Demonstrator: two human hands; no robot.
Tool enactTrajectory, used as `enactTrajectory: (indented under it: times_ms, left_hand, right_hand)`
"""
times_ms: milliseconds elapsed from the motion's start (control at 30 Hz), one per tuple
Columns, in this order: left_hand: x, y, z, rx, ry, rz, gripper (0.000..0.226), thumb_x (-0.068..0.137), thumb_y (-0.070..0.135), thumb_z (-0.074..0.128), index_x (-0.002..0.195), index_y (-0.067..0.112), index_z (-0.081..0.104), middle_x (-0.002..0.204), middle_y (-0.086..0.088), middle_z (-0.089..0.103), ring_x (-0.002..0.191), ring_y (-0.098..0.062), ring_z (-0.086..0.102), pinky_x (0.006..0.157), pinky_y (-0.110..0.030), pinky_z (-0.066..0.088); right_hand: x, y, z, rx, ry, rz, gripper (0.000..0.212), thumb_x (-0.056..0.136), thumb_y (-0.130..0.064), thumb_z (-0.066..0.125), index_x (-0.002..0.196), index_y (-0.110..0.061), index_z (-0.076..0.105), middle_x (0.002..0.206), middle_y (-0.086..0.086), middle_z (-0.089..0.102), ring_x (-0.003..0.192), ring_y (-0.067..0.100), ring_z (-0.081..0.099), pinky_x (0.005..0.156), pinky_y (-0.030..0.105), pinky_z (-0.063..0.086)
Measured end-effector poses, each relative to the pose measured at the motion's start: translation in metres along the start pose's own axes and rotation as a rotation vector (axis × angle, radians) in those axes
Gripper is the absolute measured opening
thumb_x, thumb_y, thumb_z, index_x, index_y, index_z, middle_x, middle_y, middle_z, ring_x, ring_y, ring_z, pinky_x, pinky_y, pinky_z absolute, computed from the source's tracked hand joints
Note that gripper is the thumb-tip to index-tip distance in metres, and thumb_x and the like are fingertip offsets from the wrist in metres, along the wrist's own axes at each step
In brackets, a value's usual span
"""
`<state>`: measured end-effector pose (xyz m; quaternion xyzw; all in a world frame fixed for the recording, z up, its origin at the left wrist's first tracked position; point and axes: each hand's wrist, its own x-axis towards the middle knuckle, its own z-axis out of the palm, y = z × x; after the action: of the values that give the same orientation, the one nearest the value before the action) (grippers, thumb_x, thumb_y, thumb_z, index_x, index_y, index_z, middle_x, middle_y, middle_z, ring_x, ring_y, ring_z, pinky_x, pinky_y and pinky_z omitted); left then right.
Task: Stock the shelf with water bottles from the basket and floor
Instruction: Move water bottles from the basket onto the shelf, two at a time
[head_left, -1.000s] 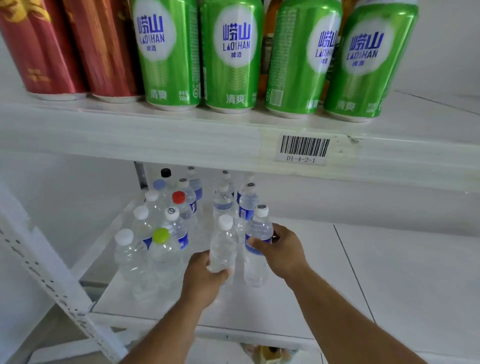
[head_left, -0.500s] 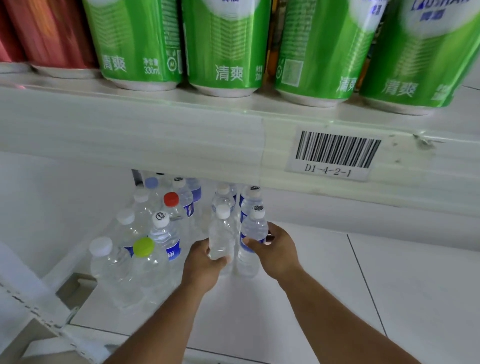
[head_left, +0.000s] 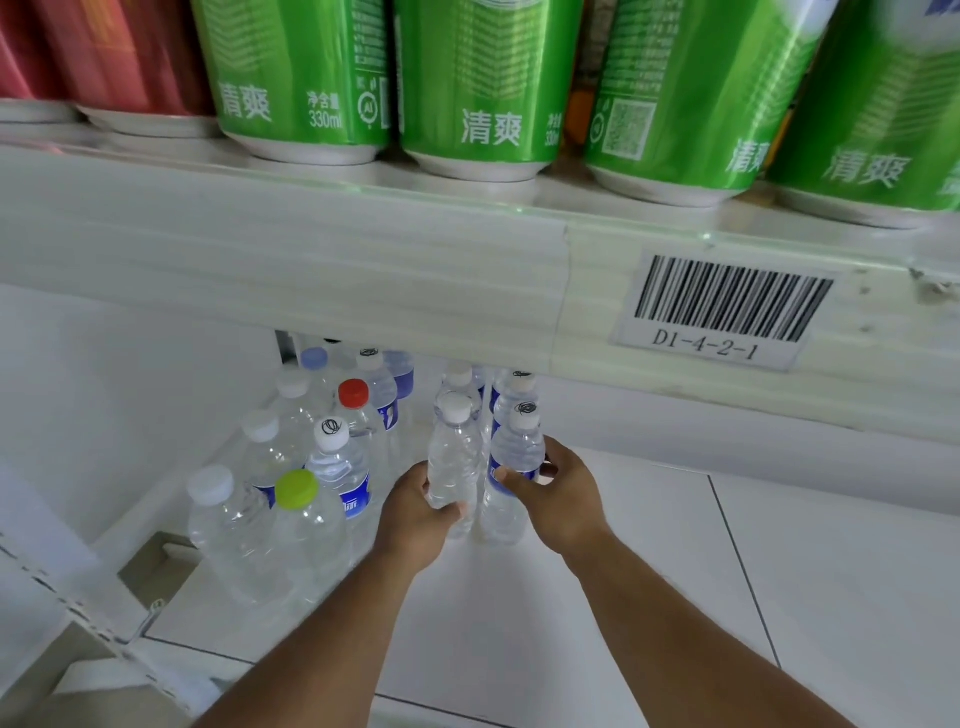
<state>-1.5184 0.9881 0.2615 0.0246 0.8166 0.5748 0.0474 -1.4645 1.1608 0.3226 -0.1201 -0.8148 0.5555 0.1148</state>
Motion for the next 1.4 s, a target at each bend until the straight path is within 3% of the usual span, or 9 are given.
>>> enactTrajectory:
  times_ms: [167,267,433,533,600,800,967,1167,1400]
  left_hand:
    - [-0.006,0.003,0.002,0.017,0.004,-0.021,0.053,0.078,0.016,0.079,0.122,0.033,0.056,0.097,0.026,0.061,0.089,0.01,0.056,0.071,-0.014,0.042]
    - [-0.01,0.004,0.001,-0.001,0.002,-0.037,0.057,0.076,0.015,0.079,0.122,0.039,0.054,0.103,0.027,0.06,0.094,0.009,0.056,0.072,-0.011,0.041]
    - [-0.03,0.01,-0.003,0.06,-0.013,-0.106,0.071,0.08,0.021,0.078,0.142,0.026,0.043,0.136,0.008,0.054,0.129,-0.015,0.051,0.099,-0.027,0.043]
    - [-0.048,0.016,-0.01,0.155,-0.05,-0.135,0.082,0.085,0.028,0.074,0.153,0.017,0.028,0.154,-0.003,0.04,0.14,-0.02,0.041,0.11,-0.032,0.038]
    - [-0.063,0.018,-0.016,0.194,-0.084,-0.092,0.078,0.086,0.027,0.072,0.152,0.019,0.03,0.152,-0.004,0.043,0.137,-0.019,0.044,0.102,-0.024,0.036]
    - [-0.105,0.014,-0.046,0.554,-0.317,0.07,0.08,0.09,0.037,0.063,0.156,0.022,0.02,0.162,-0.002,0.024,0.146,-0.019,0.031,0.114,-0.028,0.03]
    - [-0.139,0.013,-0.067,0.858,-0.435,0.239,0.077,0.089,0.045,0.057,0.155,0.029,0.021,0.166,0.005,0.011,0.149,-0.019,0.022,0.114,-0.037,0.031]
    - [-0.184,0.016,-0.063,0.941,-0.513,0.329,0.072,0.091,0.046,0.055,0.154,0.03,0.024,0.166,0.005,0.014,0.149,-0.02,0.023,0.115,-0.039,0.029]
    - [-0.245,0.012,-0.026,0.954,-0.663,0.393,0.068,0.091,0.042,0.055,0.153,0.032,0.029,0.165,0.005,0.017,0.147,-0.023,0.026,0.115,-0.041,0.032]
  right_hand:
    - [-0.004,0.002,-0.003,0.017,-0.017,0.025,0.025,0.072,-0.034,0.081,0.091,-0.042,0.067,0.091,-0.015,0.071,0.087,0.004,0.064,0.075,0.021,0.051]
    - [-0.006,-0.001,-0.005,0.02,-0.045,0.068,0.031,0.071,-0.036,0.083,0.098,-0.038,0.067,0.098,-0.016,0.071,0.093,0.001,0.064,0.075,0.019,0.049]
    - [-0.013,-0.004,-0.01,-0.047,-0.085,0.144,0.042,0.078,-0.04,0.08,0.114,-0.031,0.06,0.112,-0.017,0.064,0.105,0.007,0.062,0.071,0.014,0.044]
    - [-0.027,-0.002,-0.01,-0.103,-0.069,0.246,0.07,0.084,-0.043,0.074,0.143,-0.02,0.044,0.144,-0.003,0.051,0.129,0.017,0.051,0.095,0.027,0.047]
    - [-0.042,0.0,-0.008,-0.13,-0.066,0.297,0.081,0.089,-0.043,0.069,0.154,-0.016,0.029,0.155,0.003,0.039,0.138,0.021,0.043,0.106,0.033,0.042]
    - [-0.111,-0.004,0.006,-0.484,-0.042,0.227,0.063,0.093,-0.049,0.055,0.144,-0.015,0.043,0.143,0.006,0.052,0.13,0.025,0.049,0.099,0.029,0.037]
    - [-0.172,0.002,0.026,-0.899,-0.146,0.122,0.08,0.095,-0.061,0.04,0.156,-0.014,0.02,0.165,0.008,0.018,0.153,0.025,0.009,0.123,0.035,0.008]
    - [-0.232,0.006,0.019,-1.009,-0.174,0.173,0.082,0.095,-0.061,0.039,0.157,-0.014,0.015,0.166,0.009,0.012,0.153,0.024,0.006,0.124,0.042,0.01]
    - [-0.304,0.023,-0.01,-0.934,-0.091,0.224,0.074,0.095,-0.056,0.044,0.151,-0.01,0.03,0.16,0.011,0.028,0.149,0.026,0.019,0.122,0.04,0.017]
